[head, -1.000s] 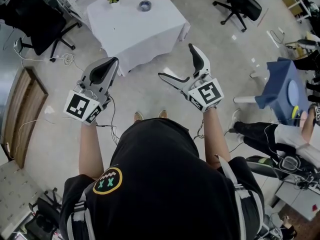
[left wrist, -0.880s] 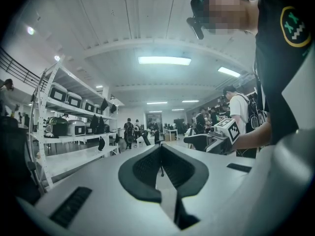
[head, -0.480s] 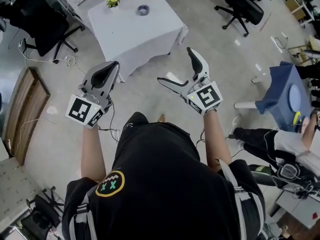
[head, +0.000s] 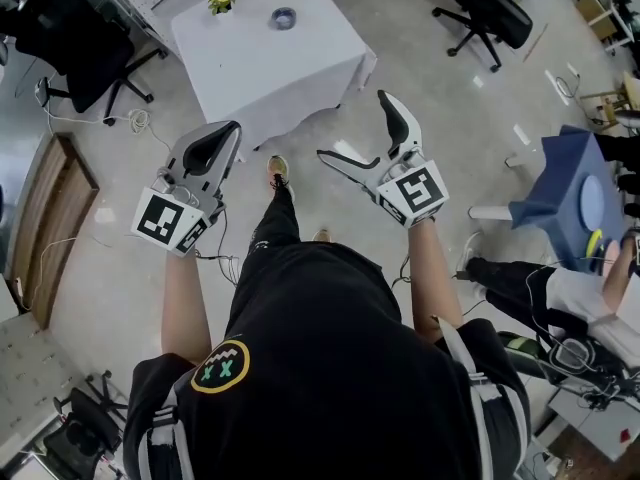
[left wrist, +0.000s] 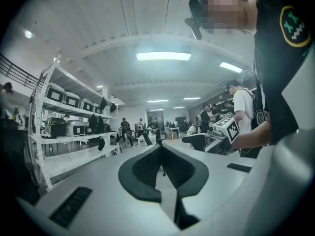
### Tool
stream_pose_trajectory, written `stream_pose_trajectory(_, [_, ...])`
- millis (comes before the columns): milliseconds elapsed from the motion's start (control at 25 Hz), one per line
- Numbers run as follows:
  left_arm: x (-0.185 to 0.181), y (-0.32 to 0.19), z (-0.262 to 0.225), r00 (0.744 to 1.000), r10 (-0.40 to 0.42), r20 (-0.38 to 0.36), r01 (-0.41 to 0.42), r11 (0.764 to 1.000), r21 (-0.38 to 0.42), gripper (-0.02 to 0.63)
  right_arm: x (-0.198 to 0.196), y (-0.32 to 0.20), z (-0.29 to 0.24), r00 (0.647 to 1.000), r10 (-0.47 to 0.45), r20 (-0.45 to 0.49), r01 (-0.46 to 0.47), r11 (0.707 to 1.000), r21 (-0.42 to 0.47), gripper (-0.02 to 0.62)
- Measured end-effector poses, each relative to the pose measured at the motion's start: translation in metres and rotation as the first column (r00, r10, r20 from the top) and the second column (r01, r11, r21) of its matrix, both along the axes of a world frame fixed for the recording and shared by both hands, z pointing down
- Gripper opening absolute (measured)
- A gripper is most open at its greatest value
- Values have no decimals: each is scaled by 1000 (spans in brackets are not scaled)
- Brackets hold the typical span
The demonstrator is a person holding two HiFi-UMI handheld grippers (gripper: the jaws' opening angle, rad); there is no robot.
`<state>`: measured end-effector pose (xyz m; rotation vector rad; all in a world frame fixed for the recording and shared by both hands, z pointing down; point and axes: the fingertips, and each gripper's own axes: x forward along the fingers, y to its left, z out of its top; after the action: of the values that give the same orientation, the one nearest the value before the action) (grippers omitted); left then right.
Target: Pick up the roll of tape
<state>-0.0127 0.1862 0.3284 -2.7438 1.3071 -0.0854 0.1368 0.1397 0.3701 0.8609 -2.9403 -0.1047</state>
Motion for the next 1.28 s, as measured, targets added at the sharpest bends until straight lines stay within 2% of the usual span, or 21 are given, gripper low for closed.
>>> stream_pose_trajectory(360, [-28,-95,11,1000,12,-20,-12,1000,1,18,-30,-88,13,1000,6,-15,-6,1000,-21,600])
stream_pose_trajectory(960, [-97,-275,12,997,56,-46,-57,998,-27,18,-97,-257,8,998,47,-38,-49,998,-49,600])
stream_pose_trajectory(1280, [-124,-350,11,995,76,-60,-79,996,-46,19,-121,-329,10,996,68,-50,-71,995,-62,600])
